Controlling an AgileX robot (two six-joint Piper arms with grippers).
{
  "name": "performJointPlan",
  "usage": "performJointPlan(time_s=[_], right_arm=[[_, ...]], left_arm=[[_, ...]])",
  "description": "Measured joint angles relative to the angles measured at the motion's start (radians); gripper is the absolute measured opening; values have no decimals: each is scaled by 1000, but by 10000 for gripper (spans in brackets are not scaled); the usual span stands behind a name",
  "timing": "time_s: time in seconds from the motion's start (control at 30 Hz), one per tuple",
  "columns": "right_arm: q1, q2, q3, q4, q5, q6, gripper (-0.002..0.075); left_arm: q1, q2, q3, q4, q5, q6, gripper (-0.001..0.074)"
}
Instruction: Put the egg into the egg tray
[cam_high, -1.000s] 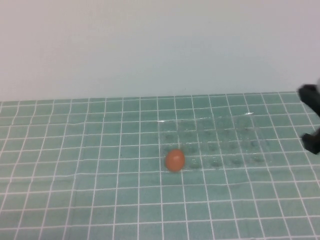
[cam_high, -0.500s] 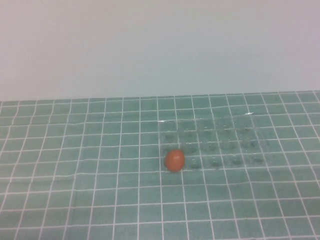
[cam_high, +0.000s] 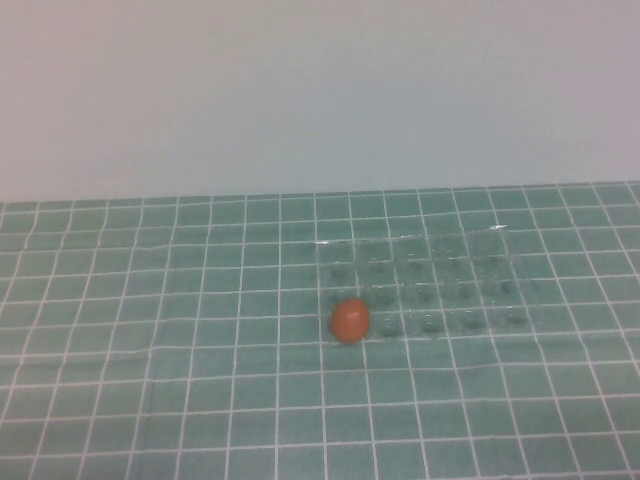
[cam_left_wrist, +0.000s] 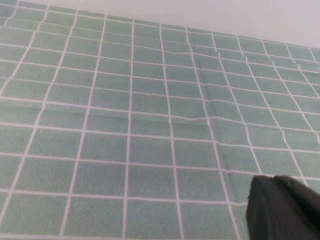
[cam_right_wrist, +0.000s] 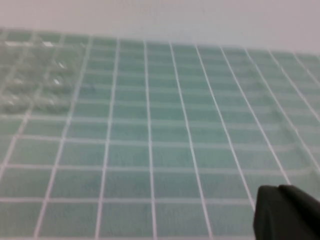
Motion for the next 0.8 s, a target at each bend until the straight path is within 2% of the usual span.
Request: performJointPlan(time_s=[0.4, 0.8], right_arm=[[-52, 0, 0, -8, 48, 49, -1], [-54, 0, -2, -8, 53, 52, -1]], left_arm=[[0, 0, 0, 0, 0, 0, -1], [0, 0, 0, 0, 0, 0, -1]])
